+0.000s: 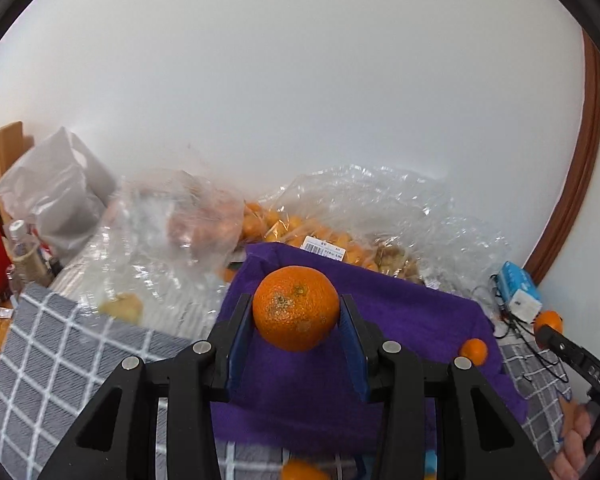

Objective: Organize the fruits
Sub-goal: 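Lower the left tool's orange onto the towel while the right tool opens over it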

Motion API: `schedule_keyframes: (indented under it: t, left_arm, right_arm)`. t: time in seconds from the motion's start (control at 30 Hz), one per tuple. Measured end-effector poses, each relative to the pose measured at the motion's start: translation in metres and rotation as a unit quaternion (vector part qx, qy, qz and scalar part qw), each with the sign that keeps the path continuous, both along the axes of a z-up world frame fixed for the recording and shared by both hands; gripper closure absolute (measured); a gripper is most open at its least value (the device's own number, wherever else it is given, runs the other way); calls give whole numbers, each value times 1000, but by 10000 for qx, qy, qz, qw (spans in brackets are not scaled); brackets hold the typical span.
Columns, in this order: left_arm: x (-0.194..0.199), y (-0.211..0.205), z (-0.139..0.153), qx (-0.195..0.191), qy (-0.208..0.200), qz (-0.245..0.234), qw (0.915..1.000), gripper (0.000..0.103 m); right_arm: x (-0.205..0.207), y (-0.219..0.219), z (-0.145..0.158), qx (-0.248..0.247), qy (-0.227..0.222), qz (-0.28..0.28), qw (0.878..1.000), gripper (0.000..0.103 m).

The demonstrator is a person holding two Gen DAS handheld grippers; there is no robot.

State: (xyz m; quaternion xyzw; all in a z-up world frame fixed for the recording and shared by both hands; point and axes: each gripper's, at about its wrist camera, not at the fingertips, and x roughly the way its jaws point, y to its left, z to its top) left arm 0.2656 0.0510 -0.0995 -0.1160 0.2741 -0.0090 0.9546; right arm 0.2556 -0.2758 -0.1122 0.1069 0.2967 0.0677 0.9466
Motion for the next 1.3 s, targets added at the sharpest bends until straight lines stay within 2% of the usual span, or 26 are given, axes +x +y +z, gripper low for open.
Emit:
schedule_keyframes:
  t: [0.2, 0.33, 0.67, 0.83, 1.07, 1.2, 1.3]
  left_arm:
    - [27, 6, -36, -172, 380, 54, 9991, 63]
    - [31, 7, -52, -182, 601, 1, 9980, 63]
    - [34, -7, -61, 84, 772, -180, 9968, 63]
    - [38, -19, -65, 561, 892, -253, 9941, 63]
    - [42, -22, -69, 622, 962, -318, 9929, 63]
    - [43, -21, -69, 603, 993, -332, 9927, 63]
    - [41, -19, -69, 551, 978, -324, 9932, 63]
  right_arm:
    - [14, 5, -35, -162, 523, 12, 9985, 61]
    - [16, 17, -45, -264, 644, 209, 9974, 61]
    - [22, 42, -68, -995, 846, 227, 9912, 61]
    - [20, 52, -72, -1422, 832, 260, 9860, 61]
    - [20, 54, -74, -1565, 825, 245, 9839, 60]
    - [17, 57, -71, -1700, 722, 227, 9825, 47]
    - [16, 55, -69, -1641, 672, 227, 9839, 44]
